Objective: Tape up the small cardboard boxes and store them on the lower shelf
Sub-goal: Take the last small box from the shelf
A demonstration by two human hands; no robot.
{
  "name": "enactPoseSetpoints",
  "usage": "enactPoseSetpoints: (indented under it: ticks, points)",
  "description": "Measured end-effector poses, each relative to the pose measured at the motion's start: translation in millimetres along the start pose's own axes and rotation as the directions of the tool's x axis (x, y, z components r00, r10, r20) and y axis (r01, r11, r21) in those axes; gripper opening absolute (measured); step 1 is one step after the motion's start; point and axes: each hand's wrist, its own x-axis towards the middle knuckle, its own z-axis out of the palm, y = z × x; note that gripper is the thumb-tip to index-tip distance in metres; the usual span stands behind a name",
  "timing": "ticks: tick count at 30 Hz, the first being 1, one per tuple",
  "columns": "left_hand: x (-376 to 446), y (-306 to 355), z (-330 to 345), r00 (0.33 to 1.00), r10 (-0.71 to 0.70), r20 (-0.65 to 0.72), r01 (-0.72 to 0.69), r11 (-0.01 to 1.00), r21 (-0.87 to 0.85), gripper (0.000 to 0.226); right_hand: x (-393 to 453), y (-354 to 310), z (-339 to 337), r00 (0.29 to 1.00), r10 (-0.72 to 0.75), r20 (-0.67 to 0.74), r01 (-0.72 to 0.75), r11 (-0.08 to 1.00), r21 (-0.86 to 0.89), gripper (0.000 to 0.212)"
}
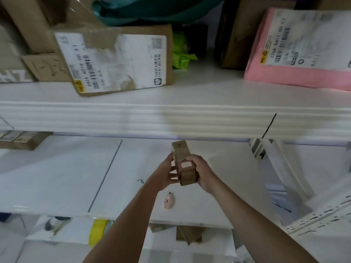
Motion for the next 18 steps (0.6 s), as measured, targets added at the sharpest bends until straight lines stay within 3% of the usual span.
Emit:
enactPoseSetpoints:
  ticks: [4, 8, 12, 15, 18]
  points:
    - [-10.3, -2.7, -46.6, 0.992, 0.002, 0.123, 0.010, 0.995, -0.098, 0.064, -18.7, 20.6, 27.2, 0.992, 0.046, 0.118, -0.079, 0.954, 0.289, 0.042]
    - [-23.3, -5.1, -94.7, 0.995, -0.017, 0.103, 0.017, 1.000, -0.004, 0.044, -32.3, 40.9, 65.7, 0.985, 0.073, 0.158, -0.138, 0.882, 0.451, 0.050]
    - [-36.1, -10.1, -140.1, 0.989, -0.051, 0.139, 0.046, 0.998, 0.039, 0.050, -40.7, 61.6, 114.6, 0.995, 0.102, 0.004, -0.098, 0.937, 0.336, 0.032]
    - [-40.1, -14.9, -164.6, 0.998, -0.033, 0.062, 0.024, 0.989, 0.144, 0.064, -44.3, 69.7, 135.7, 0.982, 0.106, -0.156, -0.094, 0.992, 0.085, 0.035]
    - [-44.9, -24.1, -183.3, 0.999, -0.027, 0.038, 0.021, 0.987, 0.160, 0.067, -49.3, 77.3, 152.6, 0.980, 0.112, -0.163, -0.111, 0.994, 0.020, 0.034]
